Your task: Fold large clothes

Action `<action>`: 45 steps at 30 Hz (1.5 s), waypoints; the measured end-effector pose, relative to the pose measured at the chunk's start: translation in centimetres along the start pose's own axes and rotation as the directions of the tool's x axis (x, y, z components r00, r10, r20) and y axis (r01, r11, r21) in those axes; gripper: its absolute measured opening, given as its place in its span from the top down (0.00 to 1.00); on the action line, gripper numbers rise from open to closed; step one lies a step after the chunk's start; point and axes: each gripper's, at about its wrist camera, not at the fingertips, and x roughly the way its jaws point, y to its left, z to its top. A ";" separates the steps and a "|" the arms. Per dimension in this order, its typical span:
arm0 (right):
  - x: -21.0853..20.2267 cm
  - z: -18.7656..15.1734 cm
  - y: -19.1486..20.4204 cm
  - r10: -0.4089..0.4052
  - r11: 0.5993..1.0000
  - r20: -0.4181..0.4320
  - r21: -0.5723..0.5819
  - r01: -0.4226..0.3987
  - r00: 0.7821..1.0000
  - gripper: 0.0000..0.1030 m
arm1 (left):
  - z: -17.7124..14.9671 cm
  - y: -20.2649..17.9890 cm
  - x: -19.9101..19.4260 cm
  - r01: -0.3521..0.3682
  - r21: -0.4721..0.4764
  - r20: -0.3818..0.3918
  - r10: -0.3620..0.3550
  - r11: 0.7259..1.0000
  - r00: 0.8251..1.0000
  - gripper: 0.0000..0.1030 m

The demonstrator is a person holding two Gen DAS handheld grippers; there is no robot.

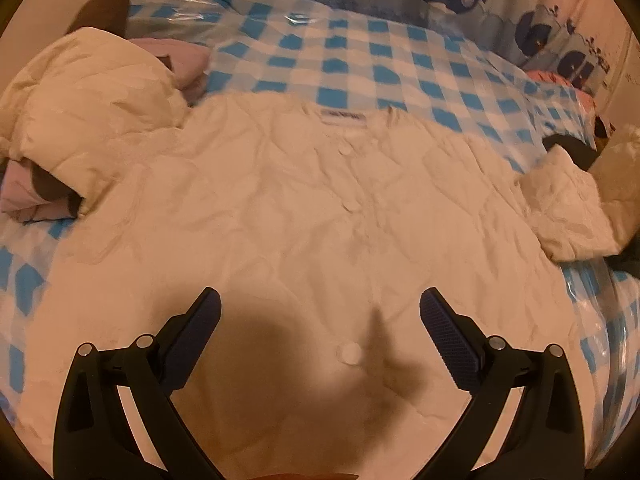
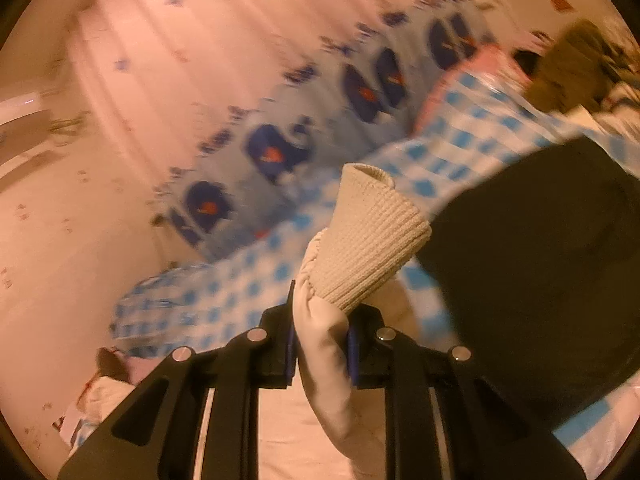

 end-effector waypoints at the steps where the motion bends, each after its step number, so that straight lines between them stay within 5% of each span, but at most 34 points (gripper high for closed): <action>1: 0.1 0.3 2.7 0.034 0.999 0.003 -0.034 -0.034 0.999 0.81 | 0.3 0.5 -0.3 -0.023 -0.008 0.010 0.023 1.000 1.000 0.07; 9: 4.7 -2.2 21.5 0.235 0.942 -0.066 -0.229 -0.244 0.970 0.81 | 2.0 7.2 -2.4 -0.117 -0.151 0.064 0.127 0.982 0.990 0.07; 17: 15.0 -16.4 34.5 0.266 0.879 -0.314 -0.309 -0.363 0.912 0.81 | 2.5 14.8 -3.8 -0.166 -0.334 0.072 0.200 0.928 0.977 0.07; 24: 24.6 -32.9 36.9 0.170 0.876 -0.563 -0.290 -0.386 0.809 0.80 | 2.2 17.0 -4.2 -0.176 -0.377 0.062 0.215 0.909 0.975 0.07; 26: 26.6 -36.0 36.7 0.133 0.878 -0.635 -0.281 -0.388 0.761 0.73 | 2.2 17.1 -4.1 -0.175 -0.376 0.065 0.214 0.910 0.975 0.07; 27: 27.0 -37.3 36.9 0.121 0.879 -0.658 -0.276 -0.388 0.743 0.59 | 2.1 17.2 -4.0 -0.173 -0.377 0.064 0.212 0.910 0.975 0.07; 28: 27.7 -38.4 36.8 0.128 0.879 -0.702 -0.247 -0.408 0.701 0.56 | 2.1 17.3 -3.9 -0.167 -0.379 0.060 0.204 0.910 0.977 0.07; 29: 27.7 -38.9 37.0 0.130 0.872 -0.720 -0.244 -0.424 0.681 0.53 | 2.1 17.4 -3.8 -0.161 -0.381 0.058 0.198 0.910 0.978 0.07; 32: 24.6 -36.6 37.8 0.201 0.840 -0.672 -0.255 -0.478 0.713 0.44 | 2.0 17.5 -3.5 -0.158 -0.380 0.057 0.194 0.911 0.979 0.07; 34: 22.1 -33.6 37.4 0.226 0.837 -0.591 -0.289 -0.465 0.775 0.36 | 1.9 17.7 -2.8 -0.181 -0.380 0.050 0.215 0.907 0.975 0.07; 37: 20.1 -29.8 35.0 0.103 0.879 -0.472 -0.368 -0.303 0.875 0.32 | 1.7 18.2 -1.5 -0.171 -0.403 0.015 0.194 0.899 0.981 0.07; 39: 20.9 -28.6 32.2 -0.013 0.904 -0.438 -0.389 -0.177 0.899 0.32 | 1.6 18.1 -0.9 -0.167 -0.398 0.008 0.186 0.902 0.983 0.07; 42: 23.5 -29.9 28.8 -0.096 0.930 -0.485 -0.355 -0.095 0.869 0.32 | 1.6 17.9 -0.8 -0.157 -0.381 0.015 0.175 0.911 0.984 0.07; 45: 27.4 -34.7 26.8 -0.226 0.902 -0.591 -0.426 -0.062 0.774 0.25 | 1.6 17.8 -0.9 -0.156 -0.381 0.024 0.178 0.911 0.984 0.07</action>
